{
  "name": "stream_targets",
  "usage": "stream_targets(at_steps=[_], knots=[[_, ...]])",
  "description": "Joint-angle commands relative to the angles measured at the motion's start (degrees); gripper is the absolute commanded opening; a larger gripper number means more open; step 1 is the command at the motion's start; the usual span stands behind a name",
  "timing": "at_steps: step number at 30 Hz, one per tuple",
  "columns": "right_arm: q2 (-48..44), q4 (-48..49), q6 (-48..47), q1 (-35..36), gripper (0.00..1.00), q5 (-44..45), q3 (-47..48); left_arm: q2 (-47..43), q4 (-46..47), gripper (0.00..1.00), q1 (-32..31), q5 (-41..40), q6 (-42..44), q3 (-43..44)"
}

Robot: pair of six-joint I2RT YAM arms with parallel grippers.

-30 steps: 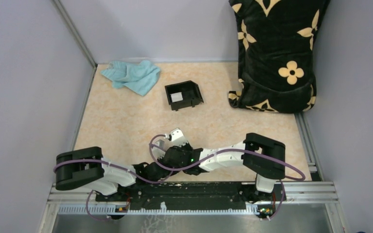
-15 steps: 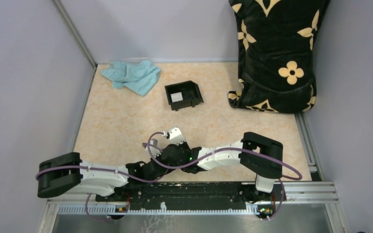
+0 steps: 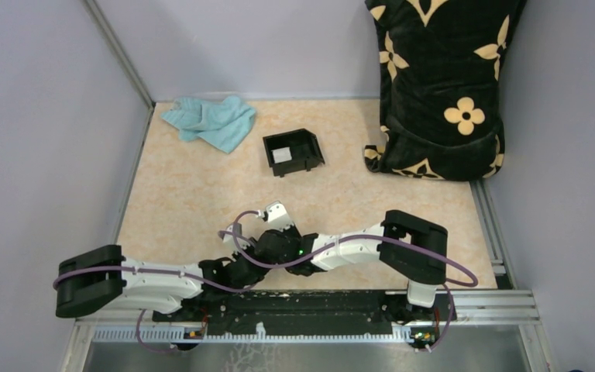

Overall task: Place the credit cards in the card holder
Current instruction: Close the card holder at the center of the board.

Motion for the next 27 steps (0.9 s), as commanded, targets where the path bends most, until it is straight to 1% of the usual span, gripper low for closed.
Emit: stream_targets(at_steps=[1, 11, 27], knots=[[6.0, -7.0, 2.3, 0.3, 0.01, -14.0, -2.7, 4.4, -5.5, 0.32, 0.3, -0.2, 0.3, -0.9], [6.3, -7.0, 2.7, 0.3, 0.01, -15.1, -2.9, 10.1, -1.9, 0.28, 0.9, 1.0, 1.8, 0.3], [9.6, -4.6, 5.9, 1.6, 0.0, -20.3, -4.7, 13.6, 0.5, 0.23, 1.2, 1.9, 1.5, 0.5]])
